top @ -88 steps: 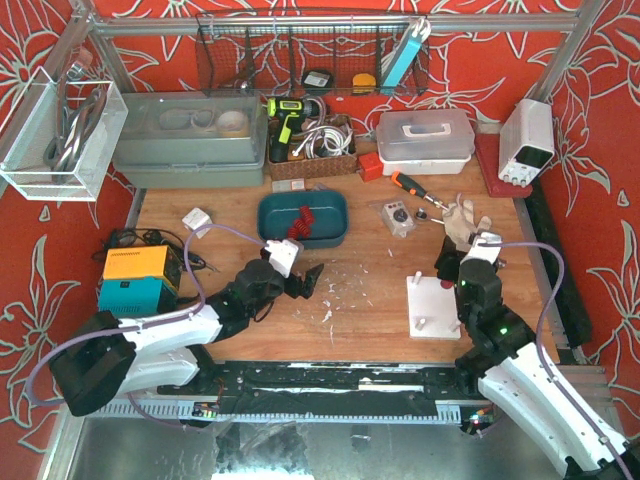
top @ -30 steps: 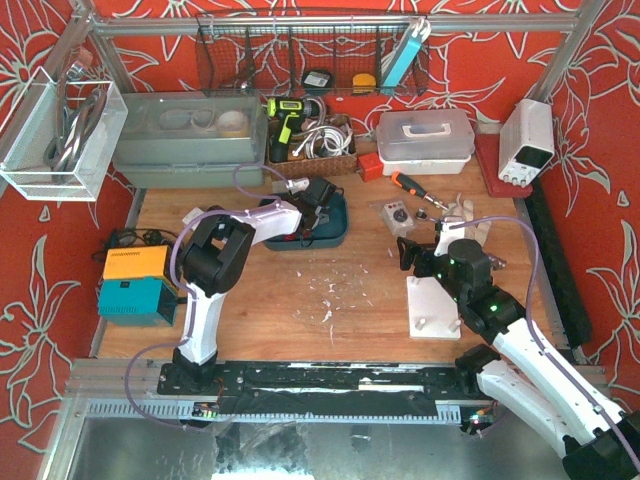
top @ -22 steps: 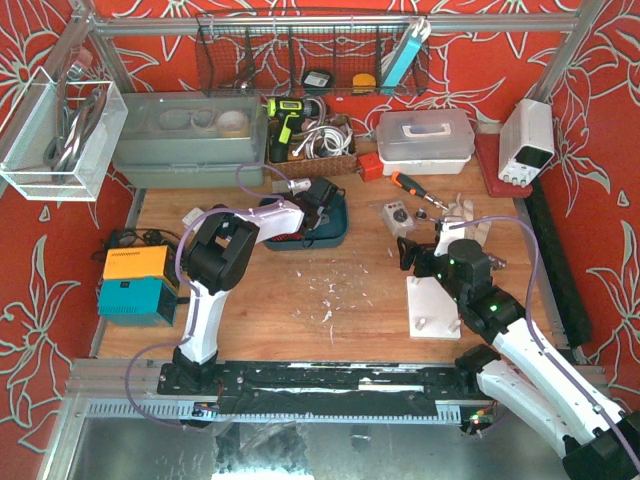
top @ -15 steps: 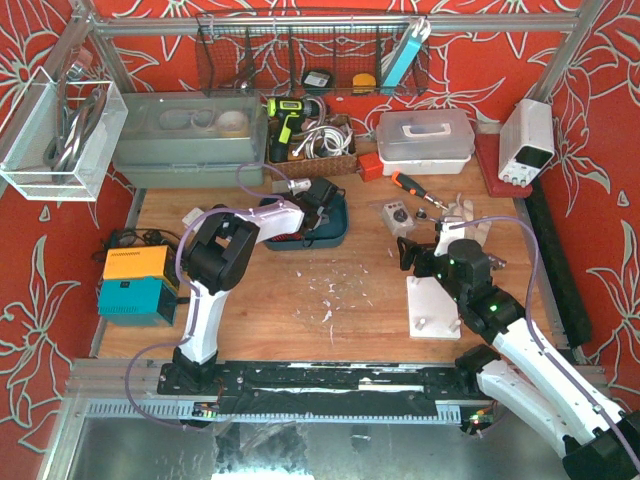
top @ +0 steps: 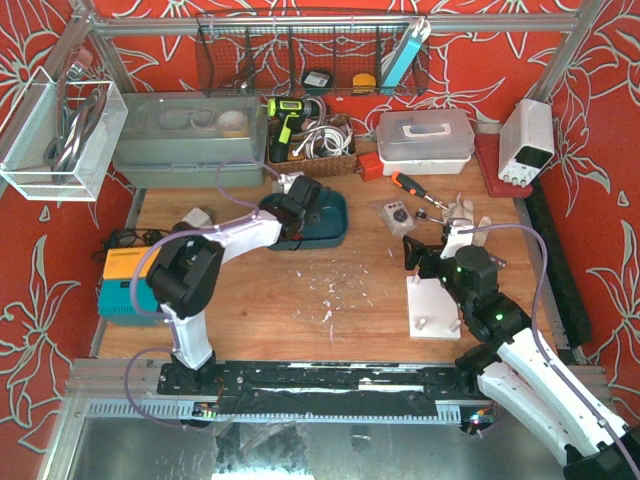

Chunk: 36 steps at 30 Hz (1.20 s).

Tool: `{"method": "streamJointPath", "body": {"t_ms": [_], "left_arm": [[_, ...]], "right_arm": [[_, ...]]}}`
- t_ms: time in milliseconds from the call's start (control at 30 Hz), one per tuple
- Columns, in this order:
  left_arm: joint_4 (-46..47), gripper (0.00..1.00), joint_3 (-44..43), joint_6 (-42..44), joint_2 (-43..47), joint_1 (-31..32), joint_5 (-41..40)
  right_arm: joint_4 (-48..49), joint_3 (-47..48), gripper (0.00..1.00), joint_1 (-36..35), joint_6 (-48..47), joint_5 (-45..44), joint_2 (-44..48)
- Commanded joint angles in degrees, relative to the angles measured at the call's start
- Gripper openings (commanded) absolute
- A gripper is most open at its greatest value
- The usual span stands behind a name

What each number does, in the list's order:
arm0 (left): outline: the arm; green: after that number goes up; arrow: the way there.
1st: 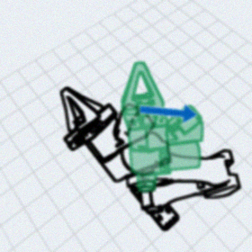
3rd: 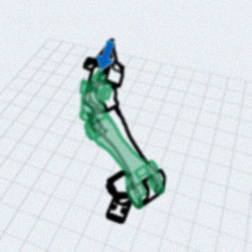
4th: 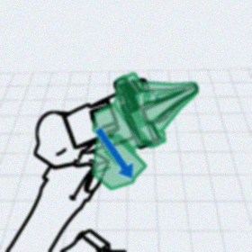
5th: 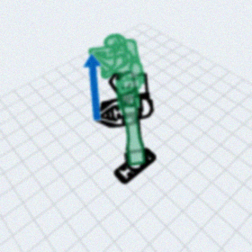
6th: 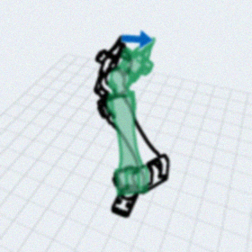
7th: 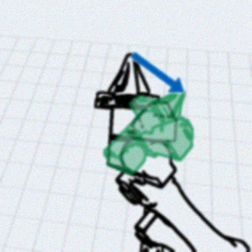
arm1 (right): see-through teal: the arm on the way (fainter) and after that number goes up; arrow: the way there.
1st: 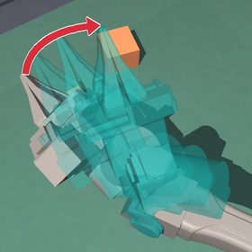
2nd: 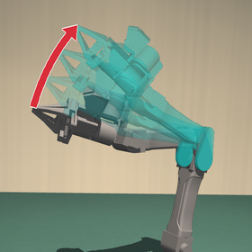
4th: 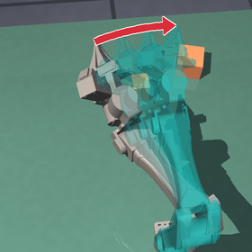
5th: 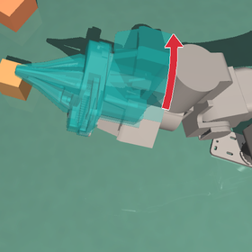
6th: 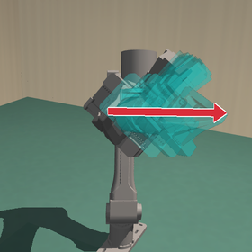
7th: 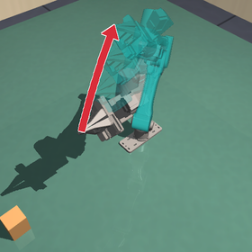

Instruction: Install the large spring

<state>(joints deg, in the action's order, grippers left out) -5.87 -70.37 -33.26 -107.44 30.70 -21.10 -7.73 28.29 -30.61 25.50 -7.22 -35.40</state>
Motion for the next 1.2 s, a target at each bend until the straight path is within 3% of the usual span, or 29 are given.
{"method": "streamJointPath", "body": {"t_ms": [0,367,633,933,1167], "left_arm": [[10.2,0.00,5.1,6.1,10.3,0.2,1.4],[40.5,0.00,33.1,23.1,34.6,10.2,4.4],[63.7,0.00,54.5,34.1,39.2,17.5,9.5],[77.1,0.00,62.6,43.3,37.1,21.7,13.3],[77.3,0.00,63.8,48.3,37.4,22.4,21.8]], "right_arm": [[-0.9,-1.2,0.99,-0.1,0.6,-2.8,3.1],[-4.3,2.0,0.99,0.1,-1.3,4.7,-0.8],[-3.8,2.9,0.93,0.1,1.1,19.0,-6.1],[2.5,3.3,0.77,-0.5,5.1,34.3,-11.5],[5.2,5.7,0.67,-6.9,5.2,36.8,-14.4]]}}
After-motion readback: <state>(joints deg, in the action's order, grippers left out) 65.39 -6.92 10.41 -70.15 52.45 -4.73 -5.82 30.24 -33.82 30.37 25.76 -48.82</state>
